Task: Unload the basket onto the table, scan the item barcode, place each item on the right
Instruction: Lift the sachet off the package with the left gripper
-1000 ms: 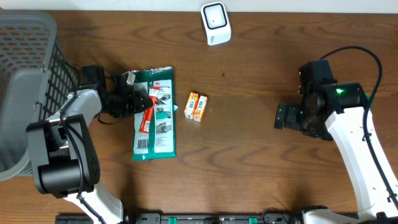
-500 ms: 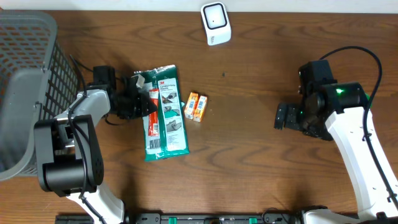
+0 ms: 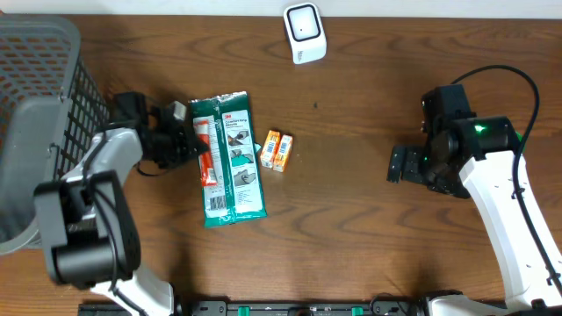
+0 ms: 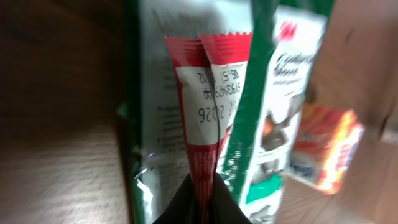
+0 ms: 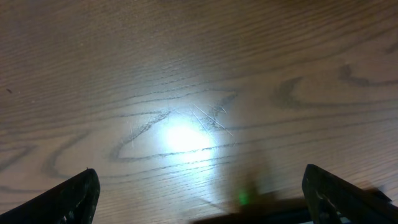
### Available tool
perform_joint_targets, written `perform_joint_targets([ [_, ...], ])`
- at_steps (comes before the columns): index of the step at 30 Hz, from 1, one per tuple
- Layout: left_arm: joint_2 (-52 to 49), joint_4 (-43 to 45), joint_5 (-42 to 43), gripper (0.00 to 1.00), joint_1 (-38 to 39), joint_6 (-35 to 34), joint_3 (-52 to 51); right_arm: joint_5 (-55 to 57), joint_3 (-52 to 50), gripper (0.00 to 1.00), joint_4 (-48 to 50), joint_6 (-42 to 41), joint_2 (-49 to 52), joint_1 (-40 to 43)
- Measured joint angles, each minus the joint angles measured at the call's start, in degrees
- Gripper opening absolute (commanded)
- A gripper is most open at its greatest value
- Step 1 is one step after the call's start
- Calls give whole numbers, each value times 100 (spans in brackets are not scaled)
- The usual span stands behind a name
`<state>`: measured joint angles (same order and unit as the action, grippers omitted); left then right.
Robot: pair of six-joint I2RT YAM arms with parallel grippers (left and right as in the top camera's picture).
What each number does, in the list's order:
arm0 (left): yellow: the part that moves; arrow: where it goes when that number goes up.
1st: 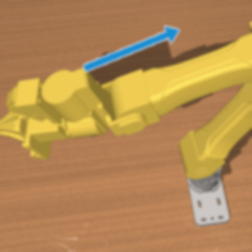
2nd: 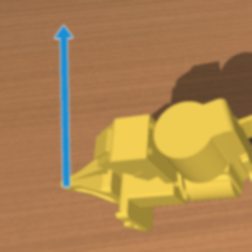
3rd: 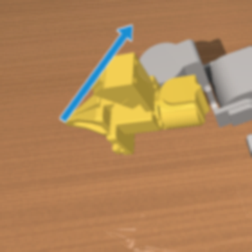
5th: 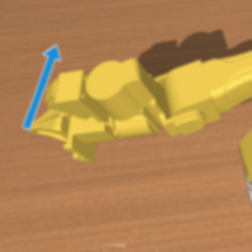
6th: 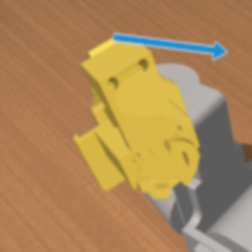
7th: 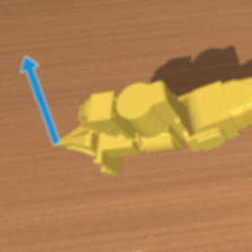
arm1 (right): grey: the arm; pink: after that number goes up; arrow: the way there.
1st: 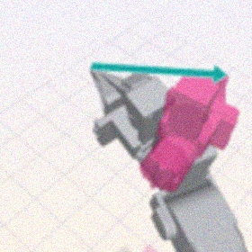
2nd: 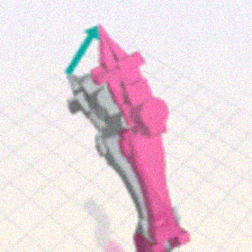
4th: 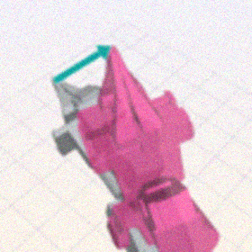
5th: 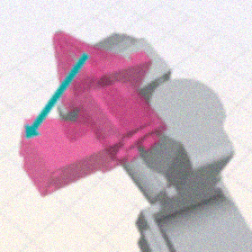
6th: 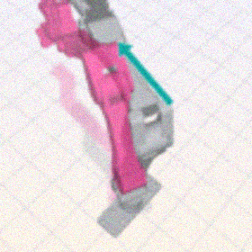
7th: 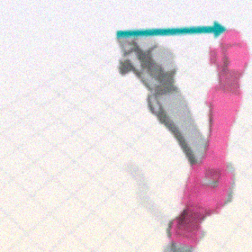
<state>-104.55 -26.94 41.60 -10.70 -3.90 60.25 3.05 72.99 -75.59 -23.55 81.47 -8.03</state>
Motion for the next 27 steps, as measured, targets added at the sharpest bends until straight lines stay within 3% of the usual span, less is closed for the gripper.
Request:
perform_joint_targets([
  [6, 1099, 295, -157, 7, -87, -833, 0, 0, 0, 99, -2, 0, 0, 0],
  [11, 2315, 734, -1058, 7, 74, -1443, 0, 0, -2, 99, 0, 2, 0, 0],
  [19, 3250, 931, -2531, 7, 907, -1405, 70, 2, -2, 99, 0, 2, 0, 0],
  [23, 3064, 212, -2879, 7, 1255, -1276, 719, 2, -2, 99, 2, 2, 0, 0],
  [27, 2411, -1226, -3042, 7, 1410, -1099, 2417, 2, -9, 99, 4, 2, 0, 0],
])
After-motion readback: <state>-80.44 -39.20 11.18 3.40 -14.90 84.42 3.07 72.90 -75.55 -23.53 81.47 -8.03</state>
